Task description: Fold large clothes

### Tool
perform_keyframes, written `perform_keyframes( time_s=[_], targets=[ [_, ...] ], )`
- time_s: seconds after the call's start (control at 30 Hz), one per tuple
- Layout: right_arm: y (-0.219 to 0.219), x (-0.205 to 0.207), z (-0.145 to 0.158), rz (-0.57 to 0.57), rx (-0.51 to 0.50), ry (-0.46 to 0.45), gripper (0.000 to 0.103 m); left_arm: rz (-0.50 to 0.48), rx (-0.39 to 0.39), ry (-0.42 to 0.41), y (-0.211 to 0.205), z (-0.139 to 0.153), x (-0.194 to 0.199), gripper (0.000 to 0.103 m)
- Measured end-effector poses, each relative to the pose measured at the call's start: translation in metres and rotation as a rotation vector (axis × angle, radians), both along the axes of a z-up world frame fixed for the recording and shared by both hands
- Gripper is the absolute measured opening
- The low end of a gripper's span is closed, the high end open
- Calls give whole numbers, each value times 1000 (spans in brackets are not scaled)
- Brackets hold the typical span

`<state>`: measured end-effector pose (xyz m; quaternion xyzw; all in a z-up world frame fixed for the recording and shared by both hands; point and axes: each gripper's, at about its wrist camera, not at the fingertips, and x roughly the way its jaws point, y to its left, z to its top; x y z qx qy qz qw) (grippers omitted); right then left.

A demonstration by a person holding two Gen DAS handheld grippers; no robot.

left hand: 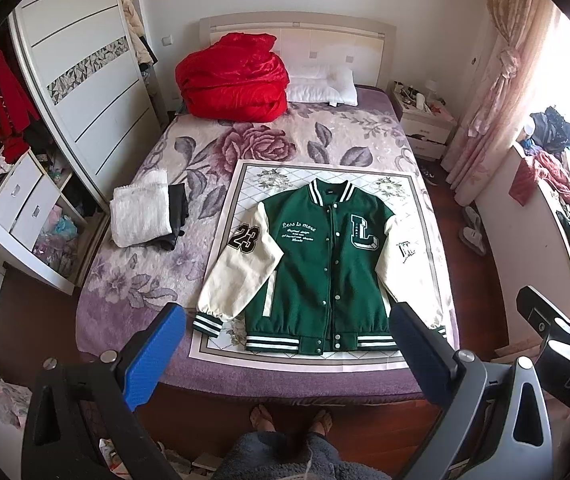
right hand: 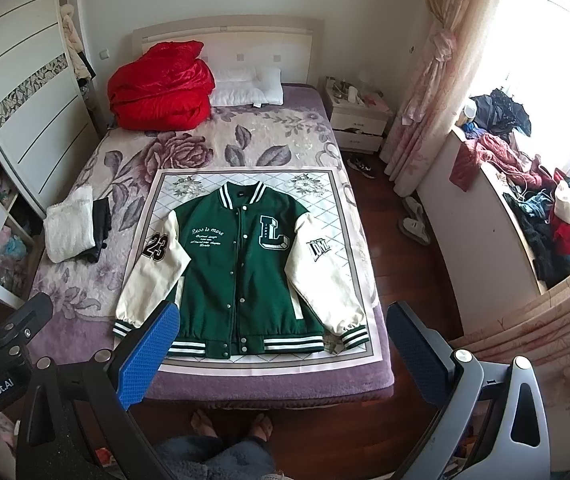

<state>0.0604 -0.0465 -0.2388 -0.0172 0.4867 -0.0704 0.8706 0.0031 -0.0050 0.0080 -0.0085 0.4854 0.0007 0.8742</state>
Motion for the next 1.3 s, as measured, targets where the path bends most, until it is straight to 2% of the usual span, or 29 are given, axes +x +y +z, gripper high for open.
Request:
perform_keyframes(
  time_s=[0.17,1.3],
  targets=[
    [1,0,5,-2,2,-7,103,-1,-5,-10,-3,13,-1,103],
    [3,-20,17,-2,9,-35,103,-13,-9,-45,-3,19,-11,103]
  ],
)
